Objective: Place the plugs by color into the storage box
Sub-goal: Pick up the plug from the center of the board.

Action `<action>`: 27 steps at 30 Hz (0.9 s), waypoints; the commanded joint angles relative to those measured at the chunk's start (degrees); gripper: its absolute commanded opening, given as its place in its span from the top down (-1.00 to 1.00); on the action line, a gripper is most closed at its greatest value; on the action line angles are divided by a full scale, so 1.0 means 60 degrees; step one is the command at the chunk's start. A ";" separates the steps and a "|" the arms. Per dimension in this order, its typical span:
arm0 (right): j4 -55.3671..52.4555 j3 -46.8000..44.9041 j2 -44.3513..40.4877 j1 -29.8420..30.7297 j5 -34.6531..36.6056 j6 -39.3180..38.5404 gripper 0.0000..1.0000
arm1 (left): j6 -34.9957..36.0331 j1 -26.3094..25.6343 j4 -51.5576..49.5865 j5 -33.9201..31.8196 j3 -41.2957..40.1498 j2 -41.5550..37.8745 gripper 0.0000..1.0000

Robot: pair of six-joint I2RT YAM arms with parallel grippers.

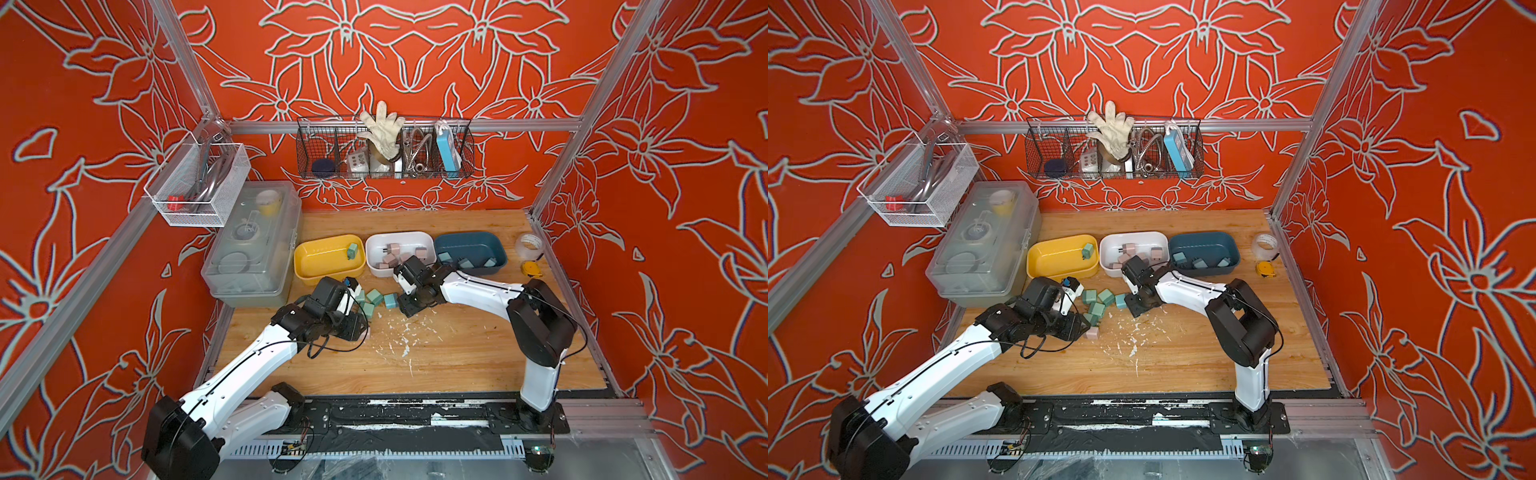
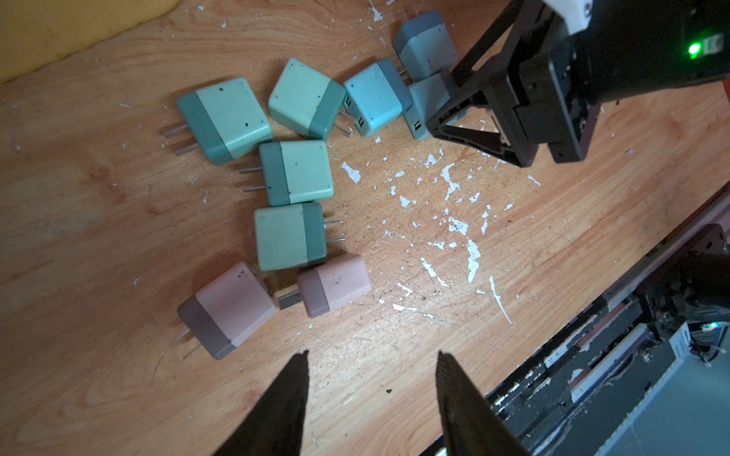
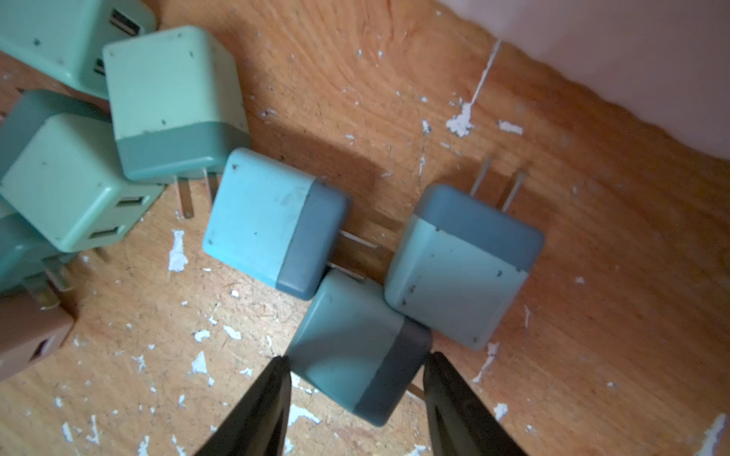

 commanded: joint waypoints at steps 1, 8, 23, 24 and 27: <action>-0.0226 -0.0006 0.0476 0.0147 0.0168 0.0085 -0.14 | 0.0084 -0.0056 0.0101 -0.0129 -0.0018 -0.0109 -0.06; -0.0258 0.0070 0.0705 0.0191 0.0197 0.0145 -0.28 | 0.0084 -0.0050 0.0116 -0.0176 -0.0037 -0.0106 -0.06; 0.0169 0.0028 0.0745 0.0216 0.0162 0.0217 -0.21 | 0.0060 -0.0050 0.0145 -0.0149 0.0000 0.0164 -0.06; 0.0192 0.0000 0.0690 0.0229 0.0185 0.0210 -0.18 | 0.0054 -0.0056 0.0145 -0.0159 0.0004 0.0180 -0.06; 0.0274 -0.0156 0.0412 0.0223 0.0246 0.0175 -0.04 | 0.0054 -0.0049 0.0087 -0.0267 0.0051 0.0205 -0.06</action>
